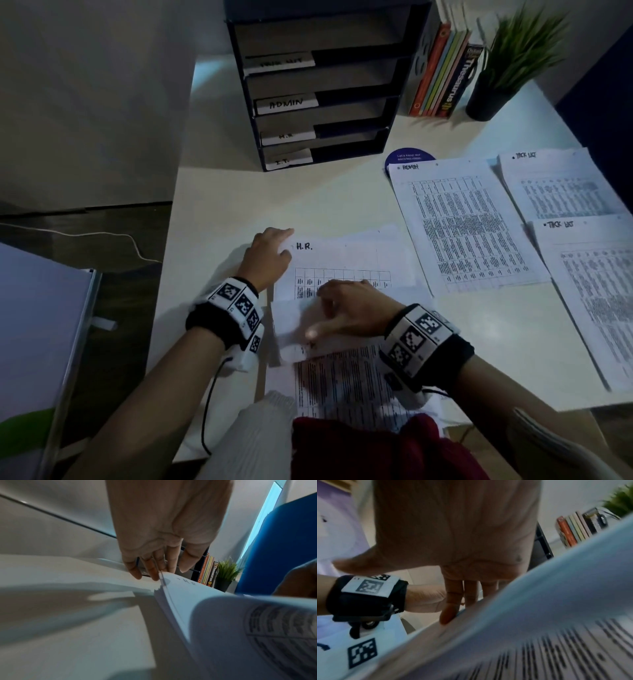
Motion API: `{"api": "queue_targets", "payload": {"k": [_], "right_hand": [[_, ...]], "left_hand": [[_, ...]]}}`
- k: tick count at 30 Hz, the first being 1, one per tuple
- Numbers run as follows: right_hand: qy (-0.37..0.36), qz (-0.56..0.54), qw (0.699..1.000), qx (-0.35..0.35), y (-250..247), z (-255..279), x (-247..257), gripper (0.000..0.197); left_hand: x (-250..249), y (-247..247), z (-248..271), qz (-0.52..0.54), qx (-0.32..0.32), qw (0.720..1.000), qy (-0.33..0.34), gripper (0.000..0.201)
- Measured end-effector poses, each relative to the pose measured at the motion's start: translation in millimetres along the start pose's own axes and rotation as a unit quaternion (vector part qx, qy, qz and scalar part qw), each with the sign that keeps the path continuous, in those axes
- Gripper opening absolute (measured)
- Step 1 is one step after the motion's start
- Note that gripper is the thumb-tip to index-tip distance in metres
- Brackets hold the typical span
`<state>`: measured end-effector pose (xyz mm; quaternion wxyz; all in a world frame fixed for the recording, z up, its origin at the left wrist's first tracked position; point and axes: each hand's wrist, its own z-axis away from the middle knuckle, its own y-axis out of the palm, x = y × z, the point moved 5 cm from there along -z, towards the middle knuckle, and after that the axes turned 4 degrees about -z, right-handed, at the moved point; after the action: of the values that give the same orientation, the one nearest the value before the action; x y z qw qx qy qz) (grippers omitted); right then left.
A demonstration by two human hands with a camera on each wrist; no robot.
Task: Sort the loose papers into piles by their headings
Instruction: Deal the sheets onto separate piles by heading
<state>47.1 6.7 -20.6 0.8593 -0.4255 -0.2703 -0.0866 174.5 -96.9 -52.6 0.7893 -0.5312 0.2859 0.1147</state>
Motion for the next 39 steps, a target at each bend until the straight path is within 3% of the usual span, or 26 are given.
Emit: {"api": "queue_targets", "payload": {"k": [2, 6, 8, 10, 11, 13, 16, 18, 23, 32, 35, 39], "right_hand": [[0.004, -0.005, 1.0, -0.022, 2.1, -4.5, -1.5, 0.062], [0.025, 0.013, 0.997, -0.078, -1.9, -11.8, -5.7, 0.048], [0.017, 0.003, 0.999, -0.043, -3.3, -11.8, -4.0, 0.063], [0.002, 0.029, 0.999, 0.014, -3.4, -9.1, -1.3, 0.089], [-0.006, 0.064, 0.998, 0.017, -4.4, -8.3, -0.8, 0.099], [-0.019, 0.121, 0.992, -0.041, -12.5, -8.2, -1.1, 0.102], [-0.003, 0.092, 0.976, -0.197, -28.3, -6.5, -8.3, 0.09], [-0.007, 0.069, 0.963, -0.261, -31.8, -5.5, -12.5, 0.08], [-0.005, 0.068, 0.963, -0.261, -26.3, -12.0, -24.5, 0.058], [-0.023, 0.035, 0.963, -0.268, -27.9, -15.5, -36.2, 0.062], [-0.038, 0.026, 0.961, -0.273, -27.5, -13.3, -35.7, 0.065], [-0.075, 0.041, 0.95, -0.3, -24.4, -8.5, -30.4, 0.083]], "left_hand": [[-1.7, -3.5, 0.3, -0.038, -0.013, 0.999, 0.017, 0.044], [-7.0, -7.8, 5.9, -0.103, -0.029, 0.992, 0.066, 0.043], [-7.5, -8.7, 9.5, -0.118, -0.044, 0.988, 0.084, 0.04], [-6.7, -11.6, 13.4, -0.105, -0.088, 0.985, 0.106, 0.03], [-6.4, -12.9, 15.7, -0.088, -0.104, 0.984, 0.117, 0.024], [-7.6, -14.1, 22.2, -0.012, -0.1, 0.987, 0.126, 0.015], [-8.3, -12.8, 31.2, 0.112, -0.018, 0.987, 0.11, 0.014], [-4.3, -13.0, 33.6, 0.189, 0.019, 0.977, 0.094, 0.014], [11.8, -2.6, 34.4, 0.358, 0.078, 0.93, -0.022, 0.017], [14.7, 4.8, 40.2, 0.431, 0.101, 0.895, -0.06, 0.018], [10.3, 7.0, 40.9, 0.432, 0.111, 0.893, -0.064, 0.024], [14.0, 6.3, 35.7, 0.37, 0.066, 0.923, -0.083, 0.017]]}}
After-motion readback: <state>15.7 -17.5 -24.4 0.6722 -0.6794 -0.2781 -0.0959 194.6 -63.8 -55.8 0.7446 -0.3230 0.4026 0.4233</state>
